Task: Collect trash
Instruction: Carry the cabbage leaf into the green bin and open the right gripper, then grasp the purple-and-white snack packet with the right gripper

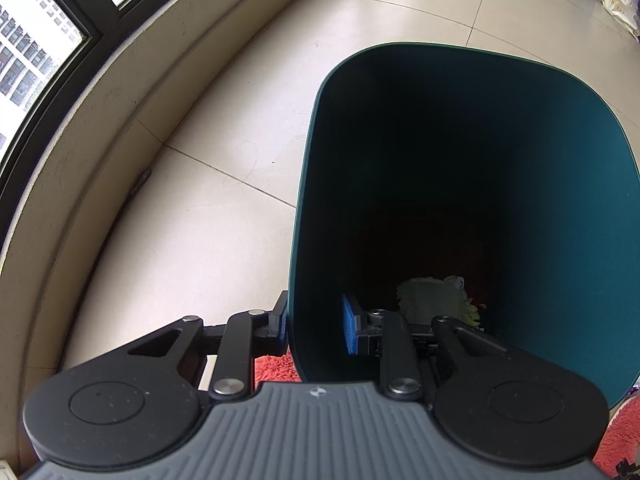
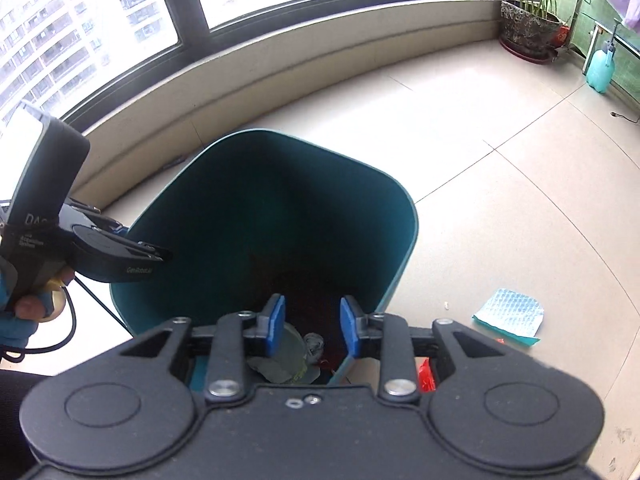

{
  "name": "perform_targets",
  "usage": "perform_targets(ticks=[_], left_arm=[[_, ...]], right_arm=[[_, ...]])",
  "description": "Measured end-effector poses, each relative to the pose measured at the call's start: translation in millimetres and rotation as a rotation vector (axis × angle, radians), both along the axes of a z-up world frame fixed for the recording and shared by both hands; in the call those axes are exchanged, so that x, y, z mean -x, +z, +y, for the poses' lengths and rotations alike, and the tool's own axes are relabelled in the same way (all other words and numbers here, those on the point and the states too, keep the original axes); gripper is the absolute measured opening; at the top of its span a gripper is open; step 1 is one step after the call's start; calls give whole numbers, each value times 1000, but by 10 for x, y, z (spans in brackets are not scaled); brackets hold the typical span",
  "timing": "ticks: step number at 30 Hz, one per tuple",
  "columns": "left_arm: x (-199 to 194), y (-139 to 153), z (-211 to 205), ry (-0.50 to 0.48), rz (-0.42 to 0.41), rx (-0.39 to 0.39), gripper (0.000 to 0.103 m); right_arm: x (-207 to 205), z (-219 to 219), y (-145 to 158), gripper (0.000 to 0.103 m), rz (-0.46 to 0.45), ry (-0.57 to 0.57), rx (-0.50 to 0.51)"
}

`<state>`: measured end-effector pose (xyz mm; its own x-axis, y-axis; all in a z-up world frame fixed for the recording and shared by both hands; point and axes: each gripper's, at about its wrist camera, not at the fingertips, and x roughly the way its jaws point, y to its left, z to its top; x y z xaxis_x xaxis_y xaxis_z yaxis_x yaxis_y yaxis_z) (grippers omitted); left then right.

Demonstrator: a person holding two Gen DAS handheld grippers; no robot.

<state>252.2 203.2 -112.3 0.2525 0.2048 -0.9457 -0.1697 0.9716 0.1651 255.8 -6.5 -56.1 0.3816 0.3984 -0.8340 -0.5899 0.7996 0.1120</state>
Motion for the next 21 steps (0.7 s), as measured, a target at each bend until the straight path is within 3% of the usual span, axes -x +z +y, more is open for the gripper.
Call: perform_targets(ticks=[5, 10, 13, 15, 18, 21], left_arm=[[-3, 50, -35, -3, -17, -14, 25], [41, 46, -61, 14, -17, -24, 25], [22, 39, -94, 27, -10, -25, 25], [4, 51, -115, 30, -10, -30, 25], [-21, 50, -139, 34, -5, -32, 25], [-41, 30, -172, 34, 11, -49, 25]], right_arm=[[13, -564, 76, 44, 0, -119, -14], [-36, -1211, -198, 63, 56, -273, -10], [-80, -1577, -572, 77, 55, -301, 73], [-137, -1858, -866, 78, 79, -340, 157], [-196, -2195, -1355, 79, 193, -420, 194], [-197, -2407, -1763, 80, 260, -424, 268]])
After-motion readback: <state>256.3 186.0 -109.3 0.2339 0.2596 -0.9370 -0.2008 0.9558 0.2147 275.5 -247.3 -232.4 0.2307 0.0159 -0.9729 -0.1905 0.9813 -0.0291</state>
